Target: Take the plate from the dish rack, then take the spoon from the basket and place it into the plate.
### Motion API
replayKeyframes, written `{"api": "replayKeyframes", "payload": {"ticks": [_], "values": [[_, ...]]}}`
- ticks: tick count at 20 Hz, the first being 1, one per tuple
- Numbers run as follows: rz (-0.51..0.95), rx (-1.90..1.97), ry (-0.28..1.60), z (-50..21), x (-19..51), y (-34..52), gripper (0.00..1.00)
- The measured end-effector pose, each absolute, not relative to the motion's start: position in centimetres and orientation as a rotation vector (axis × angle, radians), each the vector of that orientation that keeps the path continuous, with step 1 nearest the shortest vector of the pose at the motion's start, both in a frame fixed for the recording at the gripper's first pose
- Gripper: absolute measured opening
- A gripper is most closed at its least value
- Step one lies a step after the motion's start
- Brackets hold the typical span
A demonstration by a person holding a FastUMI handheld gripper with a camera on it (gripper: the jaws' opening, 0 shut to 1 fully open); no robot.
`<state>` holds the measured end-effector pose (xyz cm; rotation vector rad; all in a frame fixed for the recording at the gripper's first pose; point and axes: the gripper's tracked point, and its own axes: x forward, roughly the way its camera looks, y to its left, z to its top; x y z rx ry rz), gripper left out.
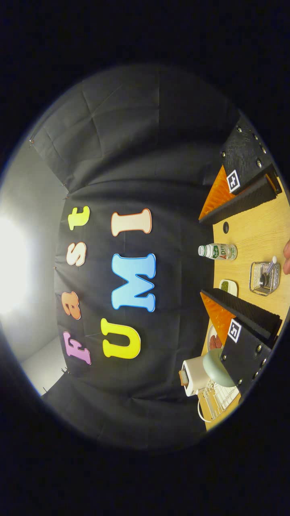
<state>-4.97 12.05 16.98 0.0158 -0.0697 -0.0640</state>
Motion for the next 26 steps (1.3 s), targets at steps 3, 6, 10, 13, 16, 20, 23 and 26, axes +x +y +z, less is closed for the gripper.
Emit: {"api": "replayKeyframes", "payload": {"ticks": [3,6,10,13,16,20,23,26], "values": [[-0.078,0.053,-0.101,19.6,-5.8,15.0,0.98],[-0.064,0.058,-0.095,20.7,-5.8,17.3,0.98],[-0.006,0.055,-0.034,21.6,-4.5,19.6,0.98],[0.049,0.053,0.097,20.1,-3.2,22.2,0.98],[0.157,0.107,0.250,18.8,-2.5,25.9,0.98],[0.250,0.145,0.408,17.6,-1.2,29.9,0.98],[0.280,0.143,0.523,16.7,-0.4,32.0,0.98],[0.272,0.141,0.694,14.3,-0.3,33.6,0.98]]}}
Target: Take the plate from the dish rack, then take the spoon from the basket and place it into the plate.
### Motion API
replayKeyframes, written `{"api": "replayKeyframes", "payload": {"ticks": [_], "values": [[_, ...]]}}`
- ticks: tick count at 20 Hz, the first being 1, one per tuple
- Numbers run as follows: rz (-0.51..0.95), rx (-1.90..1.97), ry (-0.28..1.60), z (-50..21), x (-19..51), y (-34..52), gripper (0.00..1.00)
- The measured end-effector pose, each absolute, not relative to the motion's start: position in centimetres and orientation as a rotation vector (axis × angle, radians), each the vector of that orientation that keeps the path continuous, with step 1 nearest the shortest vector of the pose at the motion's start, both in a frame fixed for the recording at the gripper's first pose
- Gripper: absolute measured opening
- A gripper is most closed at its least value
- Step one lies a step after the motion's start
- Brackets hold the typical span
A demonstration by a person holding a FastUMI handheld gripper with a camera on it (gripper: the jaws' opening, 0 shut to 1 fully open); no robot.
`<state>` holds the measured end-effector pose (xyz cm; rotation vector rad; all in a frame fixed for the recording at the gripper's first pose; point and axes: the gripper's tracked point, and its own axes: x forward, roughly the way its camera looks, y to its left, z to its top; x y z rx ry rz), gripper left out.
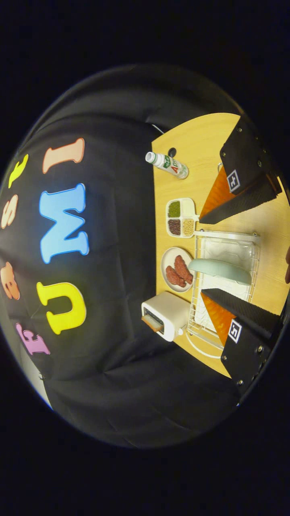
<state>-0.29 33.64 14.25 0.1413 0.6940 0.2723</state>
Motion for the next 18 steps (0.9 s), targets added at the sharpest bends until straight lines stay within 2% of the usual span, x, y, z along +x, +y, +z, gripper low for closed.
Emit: {"api": "replayKeyframes", "payload": {"ticks": [11,15,17,18], "values": [[0.149,0.132,0.949,8.9,1.5,36.5,0.98],[0.049,0.112,1.007,6.7,2.4,37.0,0.99],[-0.022,0.060,1.033,5.6,2.8,36.7,0.92],[-0.069,0.025,1.060,4.8,2.6,36.3,0.74]]}}
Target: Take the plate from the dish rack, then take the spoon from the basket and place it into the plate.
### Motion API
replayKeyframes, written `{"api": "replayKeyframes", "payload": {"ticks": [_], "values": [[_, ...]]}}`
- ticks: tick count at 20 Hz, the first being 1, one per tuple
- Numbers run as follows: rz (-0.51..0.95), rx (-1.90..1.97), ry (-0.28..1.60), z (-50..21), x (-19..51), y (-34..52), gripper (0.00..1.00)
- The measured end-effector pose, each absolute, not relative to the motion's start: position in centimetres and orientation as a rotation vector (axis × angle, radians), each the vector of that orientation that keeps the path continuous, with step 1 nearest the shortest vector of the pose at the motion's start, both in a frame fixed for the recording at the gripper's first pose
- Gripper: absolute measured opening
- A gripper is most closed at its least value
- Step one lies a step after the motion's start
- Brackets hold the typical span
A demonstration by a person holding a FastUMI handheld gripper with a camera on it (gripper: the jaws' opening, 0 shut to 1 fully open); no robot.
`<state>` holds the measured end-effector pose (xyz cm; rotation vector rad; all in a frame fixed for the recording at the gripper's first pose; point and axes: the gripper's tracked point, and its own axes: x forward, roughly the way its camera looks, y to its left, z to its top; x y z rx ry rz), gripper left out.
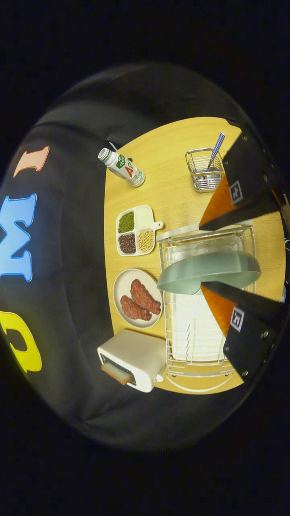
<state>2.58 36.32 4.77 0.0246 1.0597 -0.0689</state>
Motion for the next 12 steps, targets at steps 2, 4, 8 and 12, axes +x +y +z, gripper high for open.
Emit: {"api": "replayKeyframes", "payload": {"ticks": [2,4,8,12], "values": [[-0.116,0.008,1.096,3.6,2.5,36.5,0.39],[-0.121,-0.009,1.103,3.7,2.8,36.8,0.24],[-0.122,-0.092,1.112,4.1,2.5,37.3,0.17],[-0.184,-0.227,1.080,6.3,2.7,38.0,0.17]]}}
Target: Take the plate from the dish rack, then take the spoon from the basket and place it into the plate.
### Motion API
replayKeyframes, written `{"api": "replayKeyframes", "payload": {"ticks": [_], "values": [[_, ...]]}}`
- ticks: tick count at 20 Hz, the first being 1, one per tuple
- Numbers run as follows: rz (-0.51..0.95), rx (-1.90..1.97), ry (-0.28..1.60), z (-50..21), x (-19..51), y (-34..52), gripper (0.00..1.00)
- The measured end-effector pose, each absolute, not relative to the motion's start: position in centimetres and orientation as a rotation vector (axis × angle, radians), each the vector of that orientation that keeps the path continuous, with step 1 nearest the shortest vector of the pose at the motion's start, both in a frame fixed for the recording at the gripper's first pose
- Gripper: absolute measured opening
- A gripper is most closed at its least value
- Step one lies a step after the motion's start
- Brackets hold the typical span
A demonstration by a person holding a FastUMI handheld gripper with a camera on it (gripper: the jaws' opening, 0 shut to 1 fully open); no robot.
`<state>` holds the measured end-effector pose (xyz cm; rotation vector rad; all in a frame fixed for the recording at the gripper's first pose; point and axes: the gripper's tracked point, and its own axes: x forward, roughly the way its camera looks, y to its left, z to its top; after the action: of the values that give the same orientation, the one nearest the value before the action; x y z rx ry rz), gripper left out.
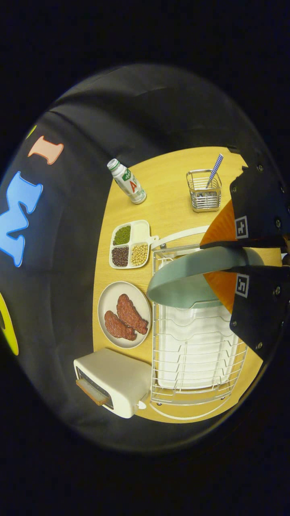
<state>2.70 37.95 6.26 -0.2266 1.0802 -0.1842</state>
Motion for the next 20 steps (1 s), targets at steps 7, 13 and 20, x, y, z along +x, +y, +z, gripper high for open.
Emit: {"api": "replayKeyframes", "payload": {"ticks": [7,13,20], "values": [[-0.197,-0.297,1.041,8.8,3.1,37.7,0.17],[-0.162,-0.176,1.048,10.8,1.4,34.3,0.17],[-0.080,0.020,1.034,13.0,-3.1,29.4,0.17]]}}
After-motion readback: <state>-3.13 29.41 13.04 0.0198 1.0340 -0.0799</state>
